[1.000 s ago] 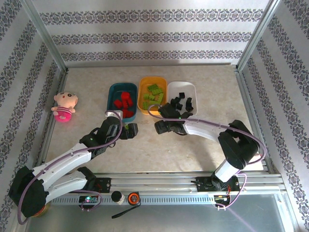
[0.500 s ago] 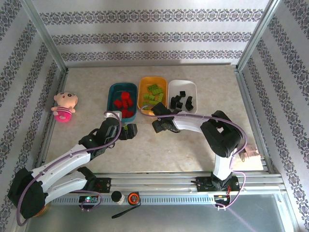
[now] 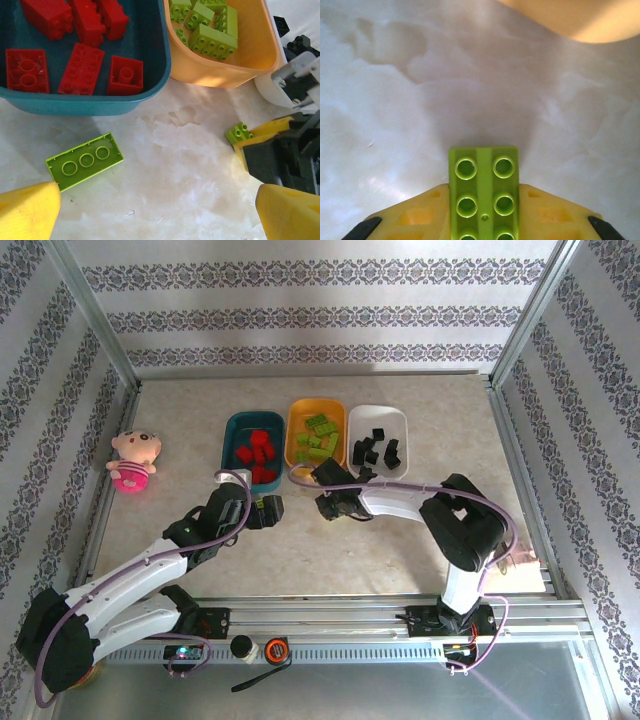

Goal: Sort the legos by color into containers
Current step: Pick up the lego from the center of the table, then place the lego in the container.

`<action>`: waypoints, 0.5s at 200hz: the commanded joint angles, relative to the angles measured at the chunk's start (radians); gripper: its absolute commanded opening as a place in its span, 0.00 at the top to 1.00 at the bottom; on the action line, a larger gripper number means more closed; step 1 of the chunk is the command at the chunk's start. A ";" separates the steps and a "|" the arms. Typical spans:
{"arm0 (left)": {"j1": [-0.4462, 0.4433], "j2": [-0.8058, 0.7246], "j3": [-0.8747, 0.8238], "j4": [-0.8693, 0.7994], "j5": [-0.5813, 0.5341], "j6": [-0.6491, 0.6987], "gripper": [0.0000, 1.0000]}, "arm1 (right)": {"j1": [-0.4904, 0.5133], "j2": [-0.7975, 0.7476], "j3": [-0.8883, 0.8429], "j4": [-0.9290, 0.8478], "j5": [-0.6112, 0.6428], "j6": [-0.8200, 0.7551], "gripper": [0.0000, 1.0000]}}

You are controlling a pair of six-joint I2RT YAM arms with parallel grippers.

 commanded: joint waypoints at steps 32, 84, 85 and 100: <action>0.017 -0.021 0.008 -0.046 -0.042 -0.006 0.00 | 0.003 -0.233 0.040 -0.013 -0.100 0.037 0.75; 0.020 -0.025 0.002 -0.043 -0.043 -0.015 0.00 | -0.072 -0.201 0.233 0.007 -0.088 0.022 0.74; 0.020 -0.025 0.001 -0.043 -0.043 -0.015 0.00 | -0.074 -0.197 0.237 0.008 -0.087 0.022 0.74; 0.020 -0.031 -0.001 -0.046 -0.041 -0.018 0.00 | -0.105 -0.125 0.305 0.013 -0.057 0.016 0.74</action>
